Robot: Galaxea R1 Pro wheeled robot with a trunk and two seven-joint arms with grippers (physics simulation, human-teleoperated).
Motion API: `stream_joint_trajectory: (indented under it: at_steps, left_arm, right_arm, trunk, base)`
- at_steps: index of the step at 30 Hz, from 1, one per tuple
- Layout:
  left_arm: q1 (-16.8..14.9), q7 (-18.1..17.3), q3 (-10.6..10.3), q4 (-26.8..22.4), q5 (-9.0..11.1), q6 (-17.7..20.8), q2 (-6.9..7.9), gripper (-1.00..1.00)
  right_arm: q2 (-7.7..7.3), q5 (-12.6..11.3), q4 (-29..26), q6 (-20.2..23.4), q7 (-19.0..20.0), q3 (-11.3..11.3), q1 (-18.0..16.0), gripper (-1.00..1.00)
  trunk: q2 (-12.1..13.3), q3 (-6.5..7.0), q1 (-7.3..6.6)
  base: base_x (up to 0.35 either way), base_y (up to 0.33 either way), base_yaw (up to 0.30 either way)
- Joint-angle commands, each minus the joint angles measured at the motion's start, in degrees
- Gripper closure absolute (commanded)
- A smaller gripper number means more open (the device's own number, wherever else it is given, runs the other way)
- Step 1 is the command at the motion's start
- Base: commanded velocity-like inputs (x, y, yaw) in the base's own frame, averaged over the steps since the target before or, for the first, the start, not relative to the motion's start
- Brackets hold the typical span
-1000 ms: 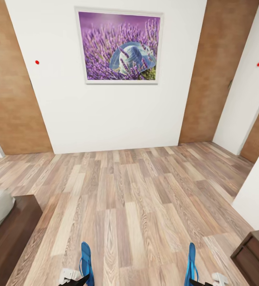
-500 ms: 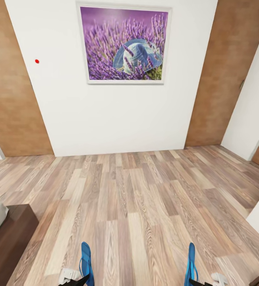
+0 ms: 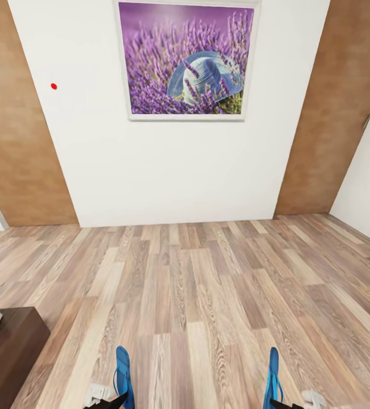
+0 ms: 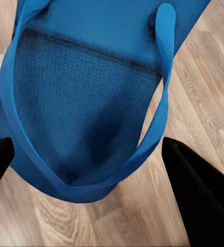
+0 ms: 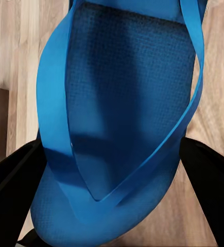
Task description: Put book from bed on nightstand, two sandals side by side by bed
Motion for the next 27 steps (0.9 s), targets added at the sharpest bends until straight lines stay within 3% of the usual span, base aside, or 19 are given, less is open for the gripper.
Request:
stream_joint_trajectory:
  at_steps: [1,15,27]
  left_arm:
    - [-0.07,-0.22,0.44,0.01,-0.56,-0.48,-0.04,1.0]
    - [-0.07,-0.25,0.44,0.01,-0.56,-0.48,-0.04,1.0]
    - [-0.07,-0.29,0.44,0.01,-0.56,-0.48,0.0,1.0]
  right_arm:
    - [-0.03,-0.57,-0.01,0.28,0.14,0.24,-0.03,1.0]
    - [-0.03,-0.57,-0.01,0.28,0.13,0.24,-0.06,1.0]
    - [-0.03,-0.57,-0.01,0.28,0.13,0.24,-0.03,1.0]
  trunk:
    - [-0.02,-0.05,0.02]
    - [-0.02,-0.05,0.02]
    - [-0.02,-0.05,0.02]
  base:
    - [0.267,0.0,0.013]
    - [0.216,0.022,0.065]
    - [0.303,0.054,0.002]
